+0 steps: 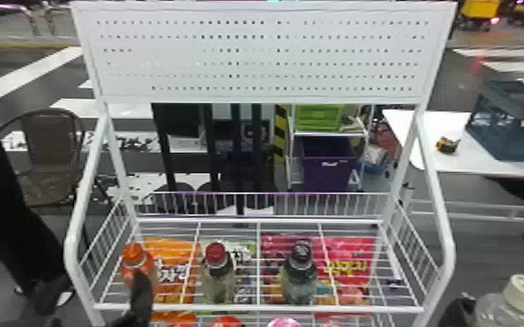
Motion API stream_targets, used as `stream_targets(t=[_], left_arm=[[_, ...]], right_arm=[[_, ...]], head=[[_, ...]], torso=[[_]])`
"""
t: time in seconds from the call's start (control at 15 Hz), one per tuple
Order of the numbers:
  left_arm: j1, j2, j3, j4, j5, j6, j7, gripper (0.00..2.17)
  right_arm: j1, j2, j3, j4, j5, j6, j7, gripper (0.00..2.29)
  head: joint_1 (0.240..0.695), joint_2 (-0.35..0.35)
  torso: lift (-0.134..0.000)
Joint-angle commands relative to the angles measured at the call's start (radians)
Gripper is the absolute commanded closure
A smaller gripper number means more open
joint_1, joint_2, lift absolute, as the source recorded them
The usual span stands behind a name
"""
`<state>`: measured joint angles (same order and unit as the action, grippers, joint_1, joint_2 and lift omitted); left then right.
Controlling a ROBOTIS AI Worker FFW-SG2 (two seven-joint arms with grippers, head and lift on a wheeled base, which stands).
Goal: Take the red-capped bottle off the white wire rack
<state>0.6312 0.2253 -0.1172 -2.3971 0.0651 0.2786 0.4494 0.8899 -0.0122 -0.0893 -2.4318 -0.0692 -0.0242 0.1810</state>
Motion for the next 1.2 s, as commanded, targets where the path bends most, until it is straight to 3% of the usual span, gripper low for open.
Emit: stream_targets(t=[0.0,0.4,0.8,1.13], left_arm=[[-0.011,0.0,-0.088,0.116,-0.028,-0.111,0.009,0.08],[-0.162,-0.004,-0.311,0.489,-0.048,-0.381,0.081,0.09],[-0.352,-0.06,-0.386,0.763,-0.007,-0.442,0.075,0.09],[-0.464,-0.078,-0.384,0.905,0.022,-0.463,0.08,0.09]], right_arm=[[0.0,0.0,0.0,0.002,-0.001,-0.001,0.0,0.84],[0.0,0.0,0.0,0.011,-0.004,-0.01,0.0,0.84],[0.004,0.0,-0.001,0.016,-0.007,-0.032,0.0,0.84],[0.006,-0.002,-0.001,0.019,-0.009,-0.041,0.0,0.84]], head=[[0.499,0.0],[0.499,0.0],[0.499,0.0],[0.499,0.0]], torso=[[0.0],[0.0],[0.0],[0.0]])
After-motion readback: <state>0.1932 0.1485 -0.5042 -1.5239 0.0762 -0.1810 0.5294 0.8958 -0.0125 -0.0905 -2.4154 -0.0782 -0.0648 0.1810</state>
